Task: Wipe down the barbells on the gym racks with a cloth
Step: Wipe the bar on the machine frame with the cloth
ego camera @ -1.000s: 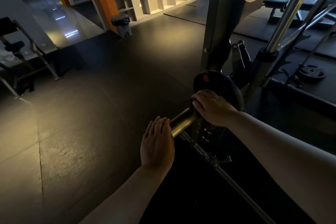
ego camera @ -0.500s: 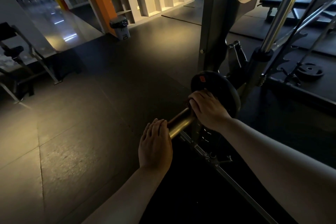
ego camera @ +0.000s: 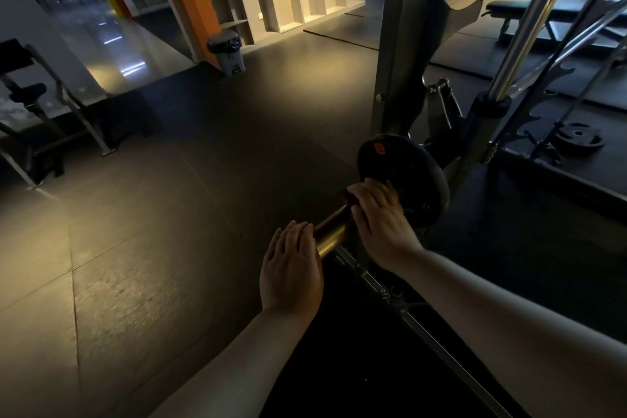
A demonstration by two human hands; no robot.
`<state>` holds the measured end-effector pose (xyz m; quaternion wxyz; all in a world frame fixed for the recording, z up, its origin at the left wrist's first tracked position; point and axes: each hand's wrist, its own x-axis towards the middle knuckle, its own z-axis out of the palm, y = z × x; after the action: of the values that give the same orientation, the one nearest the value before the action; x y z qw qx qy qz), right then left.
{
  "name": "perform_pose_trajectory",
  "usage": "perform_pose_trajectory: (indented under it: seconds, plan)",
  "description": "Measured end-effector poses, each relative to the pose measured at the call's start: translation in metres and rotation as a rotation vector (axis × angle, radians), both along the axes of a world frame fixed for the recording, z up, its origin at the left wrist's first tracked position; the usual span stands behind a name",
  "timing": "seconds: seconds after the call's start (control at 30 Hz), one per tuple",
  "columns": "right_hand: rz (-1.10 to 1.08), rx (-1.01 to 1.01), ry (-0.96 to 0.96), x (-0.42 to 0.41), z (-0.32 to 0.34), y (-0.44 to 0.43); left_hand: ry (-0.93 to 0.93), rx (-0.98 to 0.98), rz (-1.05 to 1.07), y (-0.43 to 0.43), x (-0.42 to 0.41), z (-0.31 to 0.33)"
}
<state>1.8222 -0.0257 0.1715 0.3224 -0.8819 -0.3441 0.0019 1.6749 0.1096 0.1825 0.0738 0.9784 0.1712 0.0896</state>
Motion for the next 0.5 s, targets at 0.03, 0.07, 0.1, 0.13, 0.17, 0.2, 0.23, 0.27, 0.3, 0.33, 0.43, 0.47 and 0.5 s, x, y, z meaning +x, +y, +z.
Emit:
perform_pose_trajectory:
  seconds: [0.03, 0.07, 0.1, 0.13, 0.17, 0.2, 0.23, 0.27, 0.3, 0.33, 0.43, 0.47, 0.5]
  plan:
    - [0.047, 0.000, -0.011, -0.010, -0.002, 0.003, -0.002, 0.007, 0.009, -0.001, 0.000, 0.000]
    - [0.110, -0.008, -0.036, -0.017, -0.005, 0.006, -0.012, 0.010, 0.021, -0.001, 0.000, 0.001]
    - [0.177, -0.025, -0.073, -0.019, -0.007, 0.007, -0.021, 0.010, 0.028, -0.001, 0.000, 0.000]
    - [0.233, -0.047, -0.113, -0.016, -0.008, 0.007, -0.025, 0.012, 0.027, -0.001, 0.001, -0.001]
    - [0.266, -0.069, -0.153, -0.010, -0.008, 0.005, -0.027, 0.013, 0.024, -0.001, 0.001, -0.002]
    - [0.276, -0.085, -0.186, -0.002, -0.009, 0.002, -0.028, 0.008, 0.019, 0.000, 0.001, -0.002]
    - [0.262, -0.093, -0.206, 0.006, -0.010, -0.001, -0.039, -0.003, 0.012, 0.001, 0.000, 0.000]
    - [0.218, -0.084, -0.210, 0.012, -0.010, -0.004, -0.048, -0.021, 0.000, 0.001, 0.000, 0.003]
    - [0.151, -0.055, -0.195, 0.015, -0.011, -0.004, -0.047, -0.043, -0.010, 0.002, -0.001, 0.005]
    - [0.069, -0.014, -0.162, 0.014, -0.013, -0.002, -0.038, -0.069, -0.018, 0.002, -0.001, 0.008]
    - [-0.084, 0.083, -0.048, -0.015, -0.016, 0.019, -0.047, -0.100, -0.014, 0.007, -0.005, 0.010]
    - [-0.047, 0.095, -0.045, -0.026, -0.017, 0.025, -0.047, -0.096, -0.014, 0.008, -0.006, 0.008]
    - [0.036, 0.096, -0.079, -0.035, -0.020, 0.027, -0.049, -0.096, -0.014, 0.009, -0.009, 0.007]
